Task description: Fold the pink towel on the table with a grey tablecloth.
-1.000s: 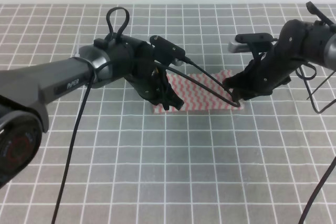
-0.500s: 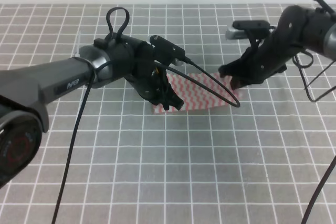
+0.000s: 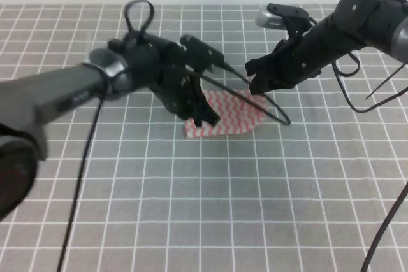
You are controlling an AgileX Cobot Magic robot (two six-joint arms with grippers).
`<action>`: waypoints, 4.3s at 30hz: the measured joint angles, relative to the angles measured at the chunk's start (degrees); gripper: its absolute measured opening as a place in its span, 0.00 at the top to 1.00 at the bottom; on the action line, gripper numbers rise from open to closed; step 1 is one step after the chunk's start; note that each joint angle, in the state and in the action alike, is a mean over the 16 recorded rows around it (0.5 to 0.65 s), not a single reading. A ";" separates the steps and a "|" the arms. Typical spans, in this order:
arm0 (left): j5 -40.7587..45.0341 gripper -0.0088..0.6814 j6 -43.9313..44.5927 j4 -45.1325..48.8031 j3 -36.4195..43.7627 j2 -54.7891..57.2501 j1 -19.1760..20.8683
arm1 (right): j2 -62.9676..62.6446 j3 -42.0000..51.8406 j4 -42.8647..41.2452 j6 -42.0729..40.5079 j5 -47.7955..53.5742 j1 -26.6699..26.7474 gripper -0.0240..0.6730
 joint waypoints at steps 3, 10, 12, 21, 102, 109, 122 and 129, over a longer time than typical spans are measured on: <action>0.68 0.99 0.00 0.86 -0.13 -2.47 0.25 | -0.08 -0.05 2.12 -0.96 -0.13 0.33 0.99; 2.03 0.99 -0.07 2.13 -0.15 -8.56 1.37 | -0.06 -0.05 4.74 -2.33 -1.32 2.18 0.99; 2.25 0.99 -0.10 2.19 -0.16 -9.92 1.72 | -0.02 -0.05 5.29 -2.73 -1.97 2.98 0.99; 2.73 0.99 -0.22 1.84 -0.16 -12.68 2.72 | 1.64 -0.16 6.21 -3.02 -5.40 7.11 0.99; 5.02 0.99 0.20 0.83 -0.14 -12.96 3.29 | 10.49 -13.86 -7.98 4.80 -1.31 6.78 0.99; 5.10 0.99 0.21 0.82 -0.13 -12.99 3.29 | 8.56 -11.49 -8.93 4.15 2.48 7.68 0.99; 4.51 0.99 0.16 1.70 -0.14 -13.51 3.28 | 5.11 -3.54 -9.92 3.29 -1.26 9.91 0.99; 3.04 0.99 -0.23 2.89 0.95 -18.13 3.28 | -2.37 -2.48 -11.41 3.16 -5.92 9.75 0.99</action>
